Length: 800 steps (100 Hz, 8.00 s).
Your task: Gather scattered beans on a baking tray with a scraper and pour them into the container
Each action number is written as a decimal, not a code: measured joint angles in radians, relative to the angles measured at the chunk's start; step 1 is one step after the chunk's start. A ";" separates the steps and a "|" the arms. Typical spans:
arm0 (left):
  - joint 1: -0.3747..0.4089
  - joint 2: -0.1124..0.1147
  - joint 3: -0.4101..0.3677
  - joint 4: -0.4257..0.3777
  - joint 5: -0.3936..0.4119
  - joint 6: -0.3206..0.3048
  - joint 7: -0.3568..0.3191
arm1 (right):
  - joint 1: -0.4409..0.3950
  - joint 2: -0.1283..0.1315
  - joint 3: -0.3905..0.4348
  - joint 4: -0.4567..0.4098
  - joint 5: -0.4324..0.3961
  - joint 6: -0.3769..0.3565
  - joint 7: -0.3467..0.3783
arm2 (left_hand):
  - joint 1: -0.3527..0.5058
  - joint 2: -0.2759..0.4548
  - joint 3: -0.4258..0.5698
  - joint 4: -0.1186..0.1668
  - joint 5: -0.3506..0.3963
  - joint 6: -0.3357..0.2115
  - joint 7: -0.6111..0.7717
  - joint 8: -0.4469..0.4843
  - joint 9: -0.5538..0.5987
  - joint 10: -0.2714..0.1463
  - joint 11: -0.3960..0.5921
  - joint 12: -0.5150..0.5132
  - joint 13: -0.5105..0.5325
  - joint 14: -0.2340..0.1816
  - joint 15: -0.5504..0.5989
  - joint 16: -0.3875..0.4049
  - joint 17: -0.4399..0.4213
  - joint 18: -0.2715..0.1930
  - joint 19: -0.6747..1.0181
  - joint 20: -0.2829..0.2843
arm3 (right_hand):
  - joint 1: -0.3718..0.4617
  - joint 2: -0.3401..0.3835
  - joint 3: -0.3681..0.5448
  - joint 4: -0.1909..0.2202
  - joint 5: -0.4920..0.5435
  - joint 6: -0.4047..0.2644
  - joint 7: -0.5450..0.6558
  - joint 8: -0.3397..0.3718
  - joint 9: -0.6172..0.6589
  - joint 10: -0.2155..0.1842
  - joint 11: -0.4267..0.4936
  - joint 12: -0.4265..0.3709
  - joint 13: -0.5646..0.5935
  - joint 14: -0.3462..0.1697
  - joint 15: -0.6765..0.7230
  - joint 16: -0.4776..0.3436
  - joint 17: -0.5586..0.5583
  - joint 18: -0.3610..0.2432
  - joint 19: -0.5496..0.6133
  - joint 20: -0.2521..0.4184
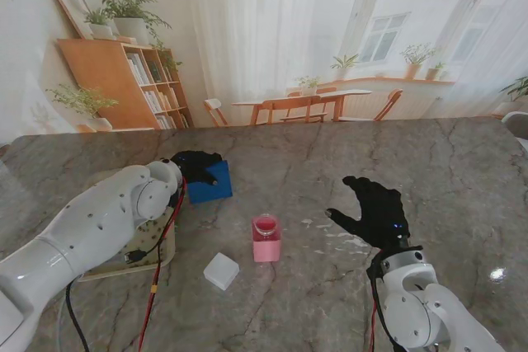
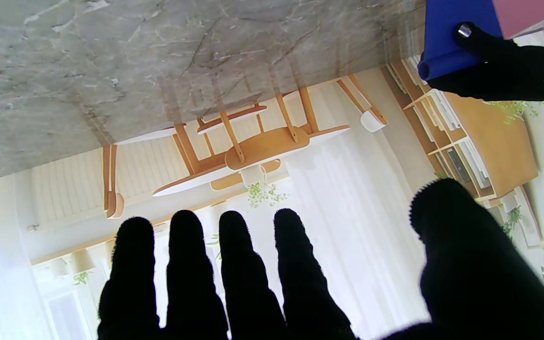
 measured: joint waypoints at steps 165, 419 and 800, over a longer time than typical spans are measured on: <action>0.566 0.128 -0.849 -0.567 0.528 -0.190 -0.169 | 0.006 0.002 -0.014 0.000 -0.023 0.005 0.016 | 0.026 0.117 0.020 0.002 -0.075 0.013 0.135 0.120 -0.051 -0.116 0.124 0.089 -0.146 -0.016 -0.048 -0.063 -0.161 -0.012 -0.075 0.113 | 0.009 0.014 -0.001 0.001 0.012 -0.011 0.013 0.000 0.004 0.000 0.000 0.000 0.000 0.000 0.000 0.000 0.000 0.000 0.001 0.000; 0.509 0.154 -0.795 -0.333 0.352 -0.269 -0.212 | 0.046 0.012 -0.055 0.025 -0.031 -0.014 0.064 | 0.022 0.059 0.033 0.007 0.065 0.027 0.030 -0.081 0.071 0.039 -0.469 -0.350 -0.029 0.040 -0.375 -0.279 -0.032 -0.025 -0.234 0.024 | 0.011 0.024 -0.028 0.010 0.012 -0.011 0.013 0.000 0.004 -0.001 0.000 0.000 0.000 0.000 0.000 0.000 0.000 0.000 0.001 0.000; 0.548 0.137 -0.837 -0.395 0.409 -0.299 -0.100 | 0.011 0.009 -0.021 0.003 -0.034 0.002 0.046 | 0.036 -0.033 0.103 0.008 0.096 0.032 0.087 0.018 0.155 0.022 -0.450 -0.193 0.002 0.061 -0.281 -0.202 -0.051 0.025 -0.174 0.072 | 0.011 0.024 -0.028 0.010 0.011 -0.011 0.013 0.000 0.012 -0.001 0.000 0.001 0.000 0.000 0.000 0.003 0.001 0.000 0.002 0.000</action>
